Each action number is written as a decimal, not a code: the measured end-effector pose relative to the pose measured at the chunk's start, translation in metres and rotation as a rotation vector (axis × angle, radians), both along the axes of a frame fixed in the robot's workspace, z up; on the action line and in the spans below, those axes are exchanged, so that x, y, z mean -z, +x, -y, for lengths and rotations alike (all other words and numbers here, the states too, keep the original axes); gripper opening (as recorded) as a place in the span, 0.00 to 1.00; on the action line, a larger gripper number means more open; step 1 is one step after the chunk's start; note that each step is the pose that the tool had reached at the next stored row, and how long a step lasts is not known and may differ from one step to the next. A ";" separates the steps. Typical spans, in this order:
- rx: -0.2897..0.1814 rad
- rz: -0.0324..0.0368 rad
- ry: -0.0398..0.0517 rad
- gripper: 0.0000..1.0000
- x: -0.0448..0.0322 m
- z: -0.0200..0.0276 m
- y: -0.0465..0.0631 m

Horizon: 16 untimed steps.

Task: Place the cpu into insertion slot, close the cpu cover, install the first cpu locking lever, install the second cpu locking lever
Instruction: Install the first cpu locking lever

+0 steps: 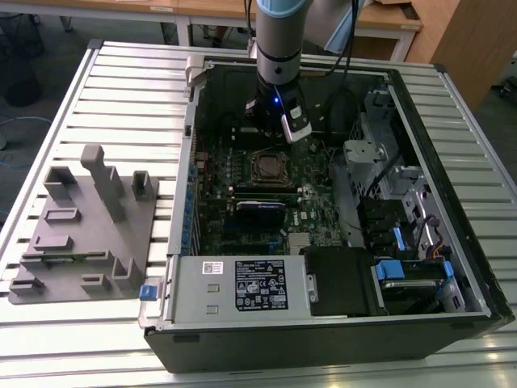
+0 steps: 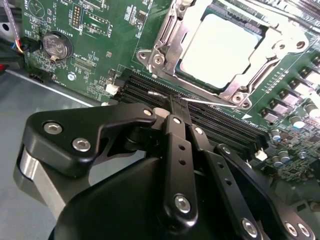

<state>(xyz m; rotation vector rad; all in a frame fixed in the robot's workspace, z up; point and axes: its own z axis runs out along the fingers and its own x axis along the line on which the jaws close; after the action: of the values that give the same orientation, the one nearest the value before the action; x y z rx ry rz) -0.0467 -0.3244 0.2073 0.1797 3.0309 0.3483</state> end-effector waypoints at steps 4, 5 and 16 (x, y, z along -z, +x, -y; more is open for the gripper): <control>0.000 0.0000 -0.0002 0.10 0.0001 0.0000 0.000; 0.000 0.0002 -0.0001 0.10 0.0002 0.0000 0.000; -0.023 0.0121 0.0010 0.10 0.0026 0.0020 -0.002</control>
<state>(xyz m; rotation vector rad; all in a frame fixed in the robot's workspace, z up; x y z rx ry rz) -0.0490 -0.3264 0.2046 0.1425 3.0231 0.3514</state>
